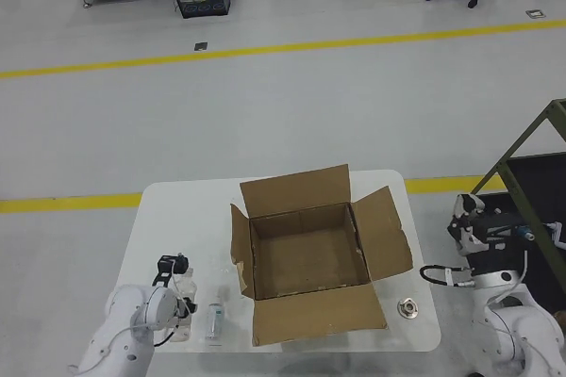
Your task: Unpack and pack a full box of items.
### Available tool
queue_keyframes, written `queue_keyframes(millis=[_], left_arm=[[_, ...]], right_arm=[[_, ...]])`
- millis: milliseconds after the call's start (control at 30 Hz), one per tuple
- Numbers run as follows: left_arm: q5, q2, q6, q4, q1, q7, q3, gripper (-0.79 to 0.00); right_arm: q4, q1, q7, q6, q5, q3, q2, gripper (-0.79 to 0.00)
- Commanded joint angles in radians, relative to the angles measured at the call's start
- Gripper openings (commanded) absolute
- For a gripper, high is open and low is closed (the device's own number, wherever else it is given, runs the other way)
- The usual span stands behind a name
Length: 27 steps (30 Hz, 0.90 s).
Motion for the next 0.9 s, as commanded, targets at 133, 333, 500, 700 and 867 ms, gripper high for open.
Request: queue_keyframes(millis=[133, 333, 500, 700, 867], left_arm=[[0.014, 0.005, -0.019, -0.14, 0.037, -0.022, 0.004, -0.785], [0.033, 0.007, -0.031, -0.191, 0.071, -0.014, 0.032, -0.785], [0.04, 0.008, -0.027, -0.208, 0.07, -0.017, 0.034, -0.785], [0.032, 0.009, -0.029, -0.223, 0.065, -0.017, 0.033, -0.785], [0.032, 0.009, -0.029, -0.223, 0.065, -0.017, 0.033, -0.785]], right_arm=[[0.063, 0.002, 0.123, -0.122, 0.105, 0.044, 0.009, -0.785], [0.105, -0.018, 0.173, -0.221, 0.163, 0.034, 0.014, -0.785], [0.127, -0.025, 0.177, -0.255, 0.206, 0.029, 0.016, 0.0], [0.127, -0.025, 0.177, -0.255, 0.206, 0.029, 0.016, 0.0], [0.127, -0.025, 0.177, -0.255, 0.206, 0.029, 0.016, 0.0]])
